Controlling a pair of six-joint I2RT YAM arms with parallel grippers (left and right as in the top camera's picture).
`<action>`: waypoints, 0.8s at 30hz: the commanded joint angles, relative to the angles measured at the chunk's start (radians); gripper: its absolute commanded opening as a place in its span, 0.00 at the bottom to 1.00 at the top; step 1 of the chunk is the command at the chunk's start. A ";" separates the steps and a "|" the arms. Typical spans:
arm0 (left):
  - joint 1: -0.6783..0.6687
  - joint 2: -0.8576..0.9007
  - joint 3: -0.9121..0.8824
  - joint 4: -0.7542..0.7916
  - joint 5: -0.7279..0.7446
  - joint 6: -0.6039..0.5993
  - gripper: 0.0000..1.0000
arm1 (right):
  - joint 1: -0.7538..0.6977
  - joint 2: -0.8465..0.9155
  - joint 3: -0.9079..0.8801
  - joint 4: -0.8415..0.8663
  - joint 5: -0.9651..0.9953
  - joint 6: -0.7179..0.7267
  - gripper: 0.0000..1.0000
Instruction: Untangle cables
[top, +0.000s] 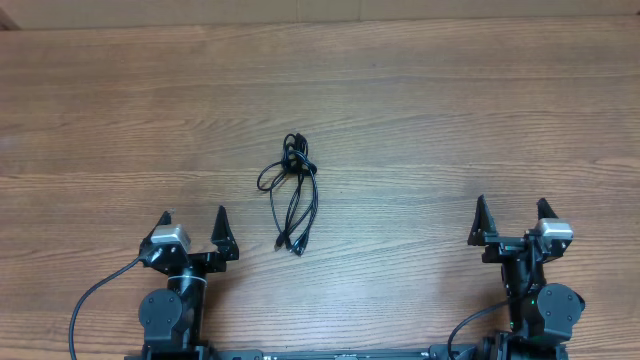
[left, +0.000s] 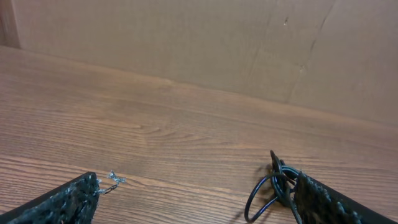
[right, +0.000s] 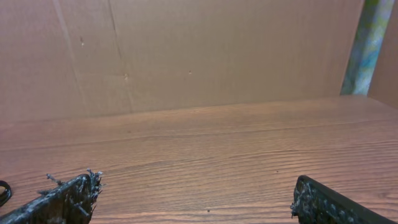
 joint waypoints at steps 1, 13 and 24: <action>0.005 -0.010 -0.003 -0.001 0.007 0.012 0.99 | 0.007 -0.010 -0.011 0.002 0.011 0.003 1.00; 0.005 -0.010 -0.003 0.000 0.007 0.012 1.00 | 0.007 -0.010 -0.011 0.003 0.011 0.003 1.00; 0.005 -0.010 -0.003 0.028 0.002 0.013 1.00 | 0.007 -0.010 -0.011 0.002 0.011 0.003 1.00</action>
